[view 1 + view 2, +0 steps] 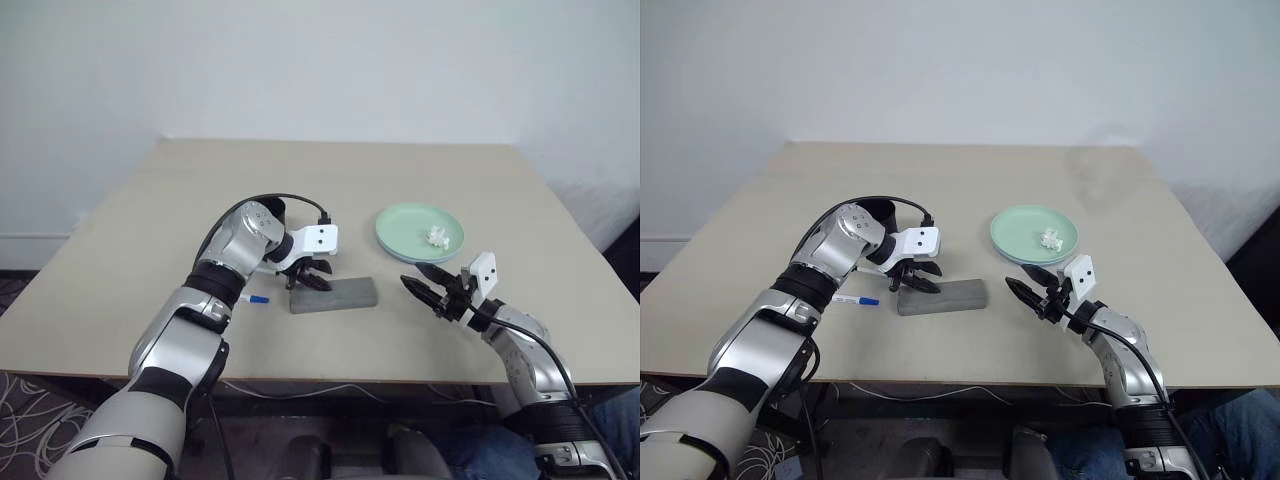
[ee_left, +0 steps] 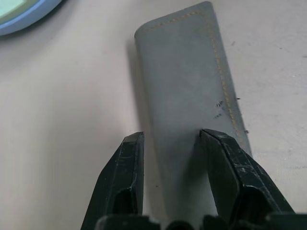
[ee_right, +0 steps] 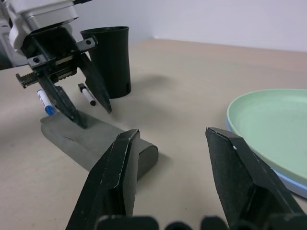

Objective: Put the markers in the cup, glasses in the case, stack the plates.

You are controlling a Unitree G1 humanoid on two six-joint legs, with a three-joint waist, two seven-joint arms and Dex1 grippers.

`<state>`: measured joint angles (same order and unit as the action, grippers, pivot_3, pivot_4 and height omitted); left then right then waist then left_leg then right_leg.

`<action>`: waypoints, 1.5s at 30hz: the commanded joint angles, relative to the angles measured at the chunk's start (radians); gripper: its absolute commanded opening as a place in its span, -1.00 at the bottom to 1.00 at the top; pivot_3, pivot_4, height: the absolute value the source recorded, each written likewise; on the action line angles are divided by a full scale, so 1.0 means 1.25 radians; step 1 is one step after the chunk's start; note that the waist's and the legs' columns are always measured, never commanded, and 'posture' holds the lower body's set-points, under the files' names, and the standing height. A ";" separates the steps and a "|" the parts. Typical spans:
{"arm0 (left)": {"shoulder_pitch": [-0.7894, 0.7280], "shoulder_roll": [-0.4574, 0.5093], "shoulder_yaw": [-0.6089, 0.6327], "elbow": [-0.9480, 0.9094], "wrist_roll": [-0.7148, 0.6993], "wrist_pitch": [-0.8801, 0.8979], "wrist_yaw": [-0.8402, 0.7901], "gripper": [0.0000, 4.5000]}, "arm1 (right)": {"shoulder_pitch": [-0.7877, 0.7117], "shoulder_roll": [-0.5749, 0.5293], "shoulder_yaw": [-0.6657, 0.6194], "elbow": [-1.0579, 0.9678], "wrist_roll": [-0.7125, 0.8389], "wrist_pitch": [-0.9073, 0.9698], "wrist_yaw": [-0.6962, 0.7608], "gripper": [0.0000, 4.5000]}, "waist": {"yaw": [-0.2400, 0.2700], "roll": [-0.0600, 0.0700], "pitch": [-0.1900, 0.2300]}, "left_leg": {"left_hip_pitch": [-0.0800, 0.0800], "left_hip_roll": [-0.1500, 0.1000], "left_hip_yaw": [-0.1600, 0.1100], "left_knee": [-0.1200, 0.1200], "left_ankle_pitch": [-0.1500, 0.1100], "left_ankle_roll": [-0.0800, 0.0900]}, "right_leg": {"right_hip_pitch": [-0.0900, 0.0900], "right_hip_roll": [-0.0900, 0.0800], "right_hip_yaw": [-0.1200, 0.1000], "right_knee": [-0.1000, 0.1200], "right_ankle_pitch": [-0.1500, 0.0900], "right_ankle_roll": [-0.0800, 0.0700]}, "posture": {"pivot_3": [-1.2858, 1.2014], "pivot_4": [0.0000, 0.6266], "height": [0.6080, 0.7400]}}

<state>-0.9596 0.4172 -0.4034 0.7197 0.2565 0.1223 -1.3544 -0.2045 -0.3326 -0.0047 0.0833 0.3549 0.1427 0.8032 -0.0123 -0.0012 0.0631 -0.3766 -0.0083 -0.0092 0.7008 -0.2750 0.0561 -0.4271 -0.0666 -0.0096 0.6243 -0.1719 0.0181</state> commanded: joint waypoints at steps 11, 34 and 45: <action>0.075 0.215 0.122 -0.195 -0.171 -0.006 -0.134 -0.16 | -0.031 -0.014 0.005 -0.076 0.021 0.039 0.015 0.06 | -0.008 0.000 0.000 | 0.001 0.001 0.000 0.000 0.000 0.000 | 0.000 0.000 0.000 0.000 0.000 0.000 | 0.03 -1.00 0.71; -0.059 0.279 -0.140 0.273 -0.007 -0.260 -0.201 0.81 | -0.028 0.002 0.016 -0.074 0.016 0.052 0.008 0.06 | 0.005 -0.002 0.000 | -0.001 0.000 0.000 0.000 0.000 0.000 | -0.001 0.000 -0.001 0.000 -0.001 -0.002 | 0.03 -1.00 0.71; -0.096 0.216 -0.129 0.383 0.089 -0.309 -0.156 0.81 | -0.006 -0.007 0.001 -0.051 0.012 0.019 0.008 0.06 | 0.013 -0.002 0.000 | 0.000 0.001 0.000 0.000 0.000 0.000 | 0.000 0.000 -0.001 0.000 -0.001 -0.002 | 0.03 -1.00 0.71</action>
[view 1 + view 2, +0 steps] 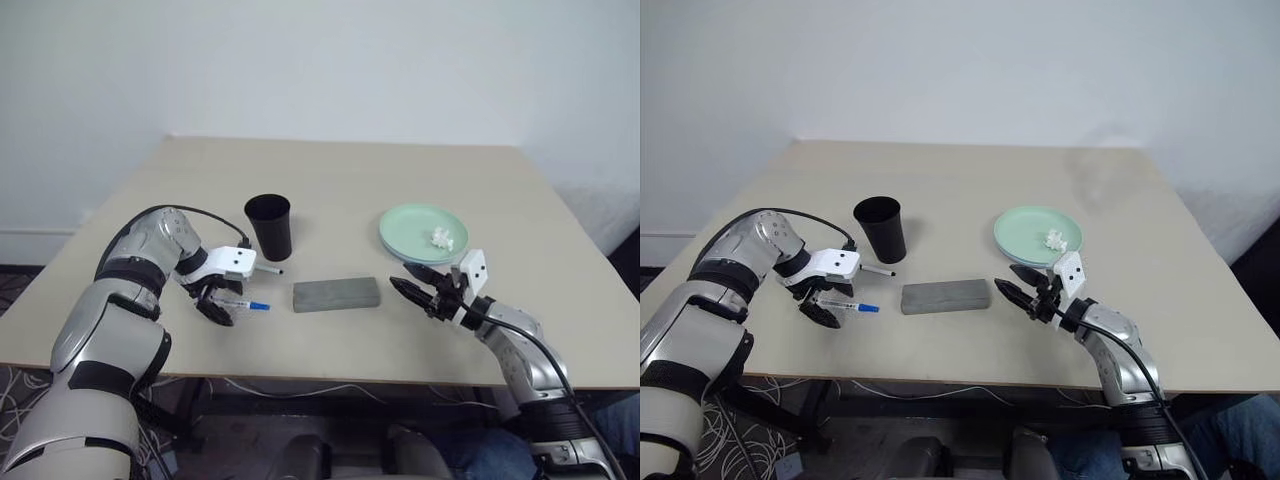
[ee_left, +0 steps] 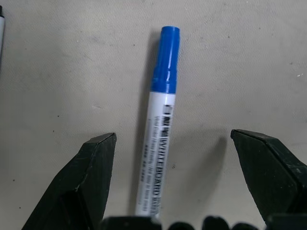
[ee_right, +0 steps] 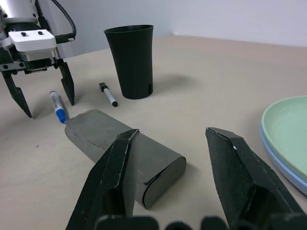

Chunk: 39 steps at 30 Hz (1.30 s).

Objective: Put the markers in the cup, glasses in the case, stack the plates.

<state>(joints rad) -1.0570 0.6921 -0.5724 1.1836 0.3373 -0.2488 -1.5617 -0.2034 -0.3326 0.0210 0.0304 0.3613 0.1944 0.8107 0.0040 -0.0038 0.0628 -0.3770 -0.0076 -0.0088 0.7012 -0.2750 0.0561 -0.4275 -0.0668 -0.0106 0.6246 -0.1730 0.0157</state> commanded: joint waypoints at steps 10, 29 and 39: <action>-0.001 -0.011 0.026 0.019 0.046 -0.024 0.013 -0.51 | 0.001 -0.001 -0.019 0.052 -0.001 -0.078 0.016 0.06 | -0.004 0.000 0.000 | 0.000 0.000 0.001 0.000 -0.001 0.002 | 0.000 0.000 0.000 -0.001 0.000 0.001 | 0.03 -1.00 0.71; 0.111 0.005 0.266 -0.532 -0.416 0.349 -0.001 -0.97 | -0.027 -0.005 -0.012 0.116 -0.004 -0.112 0.054 0.06 | -0.003 -0.001 0.000 | -0.001 0.000 0.000 0.001 -0.001 0.002 | -0.001 0.000 0.001 -0.001 0.001 0.002 | 0.03 -1.00 0.71; 0.094 -0.116 0.533 -0.506 -0.466 0.327 0.463 -0.97 | -0.046 -0.013 -0.009 0.099 -0.003 -0.103 0.072 0.06 | -0.005 0.000 0.000 | 0.002 0.000 0.000 0.001 -0.001 0.002 | 0.001 0.000 0.001 0.000 0.001 0.002 | 0.03 -1.00 0.71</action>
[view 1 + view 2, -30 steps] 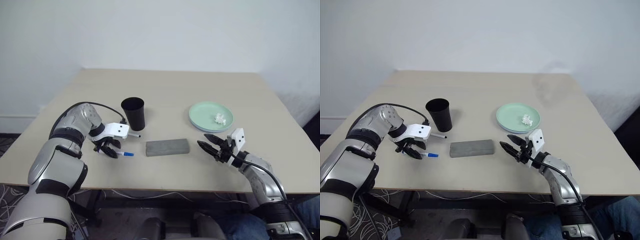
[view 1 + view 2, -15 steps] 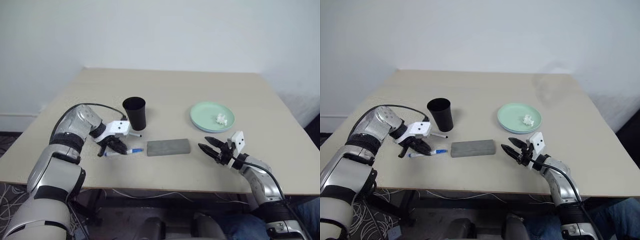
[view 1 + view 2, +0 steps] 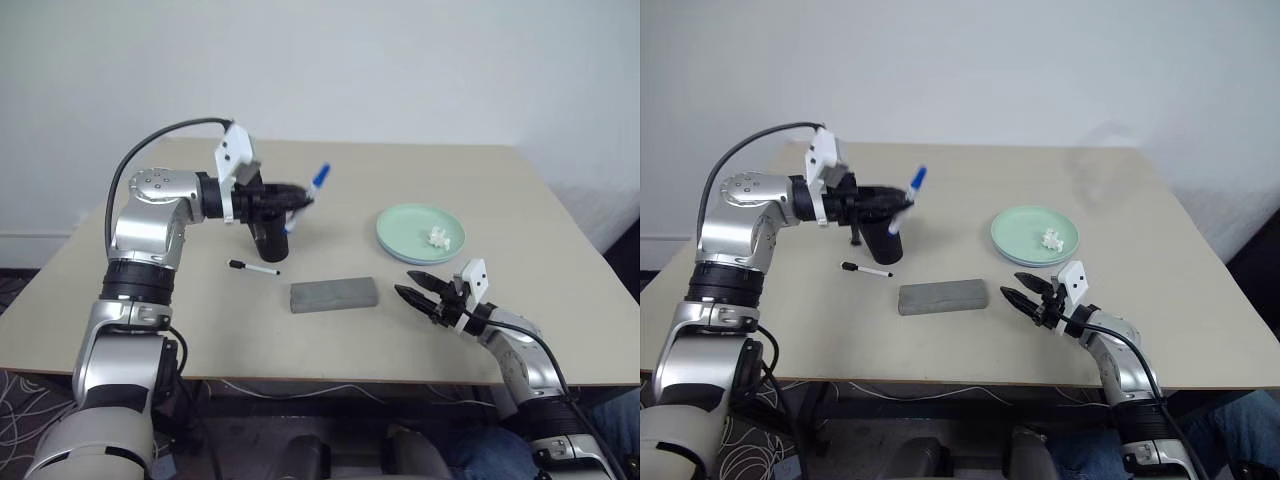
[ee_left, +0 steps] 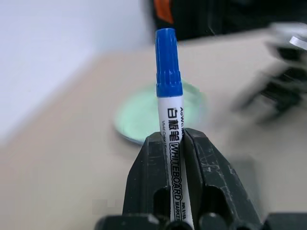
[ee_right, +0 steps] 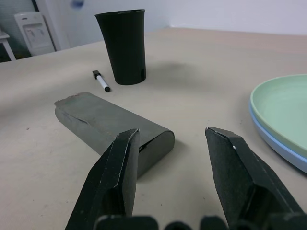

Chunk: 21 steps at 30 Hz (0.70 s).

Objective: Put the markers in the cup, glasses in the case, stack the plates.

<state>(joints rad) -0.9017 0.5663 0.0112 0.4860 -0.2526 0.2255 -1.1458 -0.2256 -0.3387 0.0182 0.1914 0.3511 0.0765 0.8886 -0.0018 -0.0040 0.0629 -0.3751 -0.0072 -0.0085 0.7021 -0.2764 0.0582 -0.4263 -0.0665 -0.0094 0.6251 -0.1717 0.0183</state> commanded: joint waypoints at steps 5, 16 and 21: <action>-0.036 -0.052 0.117 0.168 0.047 -0.184 0.343 -0.97 | -0.049 -0.008 -0.003 -0.012 0.003 -0.007 0.019 0.06 | 0.001 0.000 0.000 | 0.000 -0.001 0.000 0.000 0.000 0.000 | 0.000 0.000 0.000 0.000 0.000 0.000 | 0.03 -1.00 0.71; -0.003 -0.117 0.128 0.276 0.055 -0.295 0.455 -0.97 | -0.065 -0.012 -0.002 -0.035 0.008 0.016 0.017 0.06 | 0.008 -0.001 -0.001 | -0.001 -0.007 0.000 0.000 0.000 0.000 | 0.000 -0.001 0.000 -0.001 0.002 0.003 | 0.03 -1.00 0.71; -0.005 -0.120 0.128 0.315 0.061 -0.315 0.458 -0.97 | -0.073 -0.007 -0.009 -0.072 0.027 0.040 0.011 0.06 | 0.008 -0.001 -0.001 | -0.001 -0.007 0.000 0.000 0.000 -0.001 | 0.000 -0.001 0.000 -0.001 0.002 0.003 | 0.03 -1.00 0.71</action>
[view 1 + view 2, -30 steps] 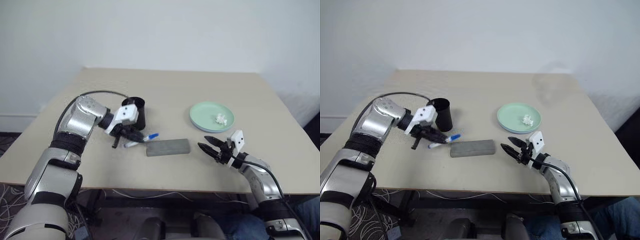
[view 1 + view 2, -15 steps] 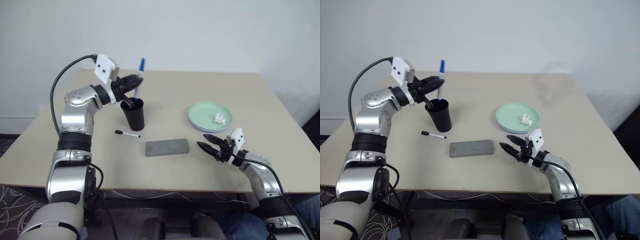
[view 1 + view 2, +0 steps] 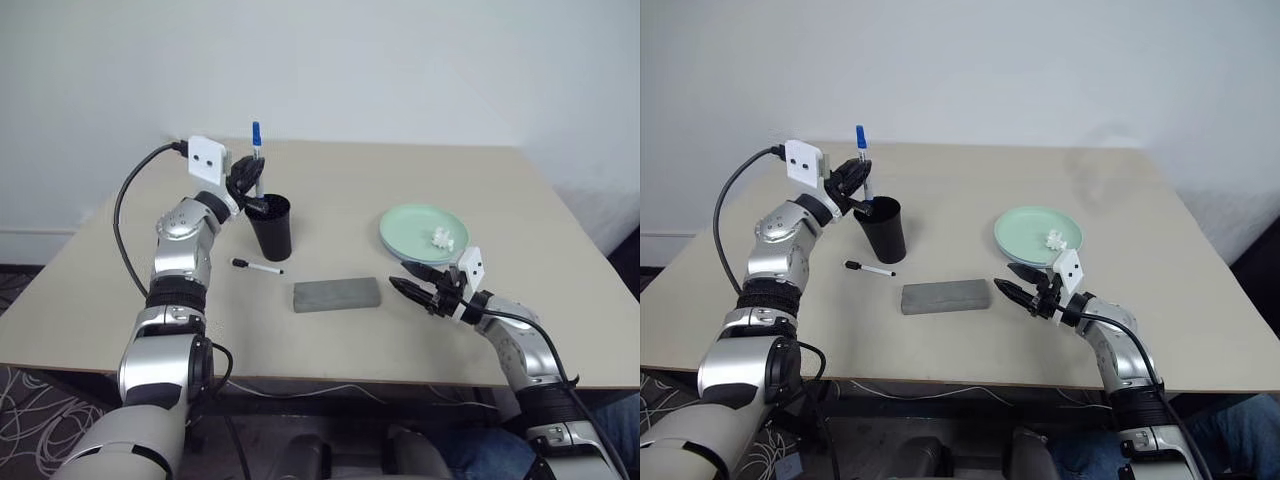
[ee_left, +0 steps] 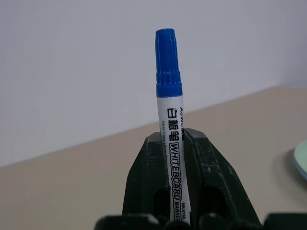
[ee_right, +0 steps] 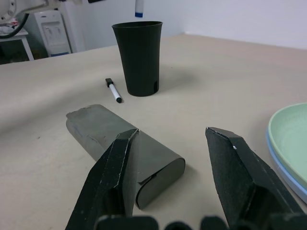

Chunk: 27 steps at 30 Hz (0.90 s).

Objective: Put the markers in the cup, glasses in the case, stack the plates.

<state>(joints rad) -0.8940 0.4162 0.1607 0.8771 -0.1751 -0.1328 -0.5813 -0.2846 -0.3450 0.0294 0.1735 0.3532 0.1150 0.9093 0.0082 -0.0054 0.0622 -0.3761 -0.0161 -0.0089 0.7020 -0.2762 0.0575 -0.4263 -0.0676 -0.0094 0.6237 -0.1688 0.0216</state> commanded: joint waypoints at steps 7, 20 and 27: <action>-0.010 -0.011 0.008 0.029 0.000 -0.043 0.003 -0.97 | -0.026 -0.002 -0.020 -0.090 0.032 0.030 -0.016 0.06 | 0.001 0.000 0.000 | 0.000 0.000 -0.001 0.000 0.000 0.000 | 0.000 0.000 0.000 0.000 0.000 0.000 | 0.03 -1.00 0.71; -0.002 -0.023 0.008 0.024 -0.005 -0.038 -0.008 0.06 | -0.025 0.000 -0.016 -0.098 0.030 0.043 -0.020 0.06 | 0.001 0.000 0.000 | 0.000 -0.001 0.000 0.000 0.000 0.000 | 0.000 -0.001 0.000 0.000 0.000 0.000 | 0.03 -1.00 0.71; 0.002 -0.024 0.014 0.010 -0.016 -0.027 -0.025 0.21 | -0.027 0.002 -0.015 -0.100 0.029 0.045 -0.021 0.06 | 0.000 0.000 0.000 | 0.000 -0.001 0.000 0.000 0.000 0.000 | 0.000 -0.001 0.000 0.000 0.000 0.000 | 0.03 -1.00 0.71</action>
<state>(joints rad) -0.8798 0.3851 0.1660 0.9332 -0.1758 -0.1633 -0.6065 -0.3022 -0.3419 0.0246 0.0920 0.3722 0.1780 0.8847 0.0087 -0.0058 0.0619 -0.3765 -0.0167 -0.0095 0.7020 -0.2762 0.0575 -0.4263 -0.0683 -0.0098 0.6233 -0.1687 0.0220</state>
